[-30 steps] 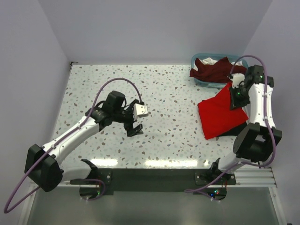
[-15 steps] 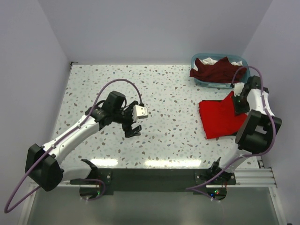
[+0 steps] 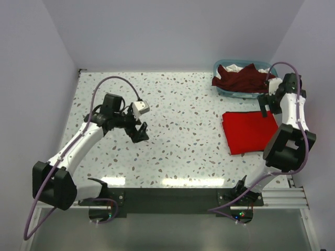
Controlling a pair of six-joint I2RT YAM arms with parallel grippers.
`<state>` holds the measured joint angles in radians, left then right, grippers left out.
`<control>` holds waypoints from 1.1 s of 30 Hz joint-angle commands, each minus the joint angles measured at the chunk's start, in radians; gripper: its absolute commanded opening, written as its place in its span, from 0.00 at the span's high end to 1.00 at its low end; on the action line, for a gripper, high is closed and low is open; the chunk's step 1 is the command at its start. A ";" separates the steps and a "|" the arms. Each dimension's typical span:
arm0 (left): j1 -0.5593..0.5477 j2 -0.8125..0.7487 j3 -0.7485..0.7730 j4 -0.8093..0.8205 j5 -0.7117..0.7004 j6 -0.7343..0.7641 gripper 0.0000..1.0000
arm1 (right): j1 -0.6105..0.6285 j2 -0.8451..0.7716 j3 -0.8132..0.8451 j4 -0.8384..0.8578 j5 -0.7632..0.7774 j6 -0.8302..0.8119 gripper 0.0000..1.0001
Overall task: Fold and stack the t-shirts
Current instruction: Reset both grippers
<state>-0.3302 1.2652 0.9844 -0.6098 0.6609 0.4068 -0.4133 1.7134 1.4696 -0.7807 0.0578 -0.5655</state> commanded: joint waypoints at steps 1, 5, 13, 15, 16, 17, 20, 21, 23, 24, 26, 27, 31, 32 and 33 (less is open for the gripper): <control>0.120 0.002 0.036 0.028 0.081 -0.120 0.00 | 0.011 -0.075 0.078 -0.106 -0.108 0.015 0.01; 0.224 0.049 0.086 0.015 0.073 -0.184 0.00 | 0.085 -0.136 0.115 -0.189 -0.290 0.073 0.01; 0.431 0.143 0.253 -0.077 0.020 -0.186 0.00 | 0.456 -0.230 0.017 -0.024 -0.455 0.352 0.01; 0.434 0.163 0.263 -0.093 -0.013 -0.178 0.00 | 0.552 -0.235 -0.050 0.023 -0.457 0.384 0.01; 0.434 0.160 0.251 -0.093 -0.029 -0.177 0.00 | 0.580 -0.238 -0.077 0.065 -0.454 0.403 0.01; 0.434 0.151 0.237 -0.084 -0.062 -0.177 0.00 | 0.605 -0.238 -0.104 0.087 -0.451 0.411 0.01; 0.434 0.120 0.156 -0.073 -0.109 -0.158 0.00 | 0.671 -0.251 -0.268 0.168 -0.452 0.434 0.01; 0.433 0.112 0.111 -0.073 -0.119 -0.137 0.00 | 0.694 -0.256 -0.299 0.187 -0.454 0.435 0.01; 0.433 0.103 0.059 -0.087 -0.155 -0.126 0.00 | 0.717 -0.265 -0.374 0.232 -0.443 0.435 0.01; 0.433 0.099 0.045 -0.094 -0.165 -0.111 0.00 | 0.722 -0.276 -0.393 0.247 -0.443 0.429 0.01; 0.434 0.088 0.011 -0.107 -0.187 -0.102 0.00 | 0.731 -0.297 -0.438 0.253 -0.440 0.412 0.01; 0.433 0.083 0.004 -0.111 -0.194 -0.097 0.00 | 0.734 -0.310 -0.454 0.258 -0.437 0.392 0.01; 0.433 0.063 0.002 -0.123 -0.211 -0.112 0.00 | 0.737 -0.356 -0.492 0.235 -0.440 0.357 0.01; 0.433 0.057 0.008 -0.119 -0.213 -0.123 0.00 | 0.739 -0.360 -0.505 0.235 -0.440 0.352 0.01; 0.433 0.051 0.011 -0.113 -0.218 -0.129 0.00 | 0.740 -0.365 -0.508 0.236 -0.438 0.349 0.01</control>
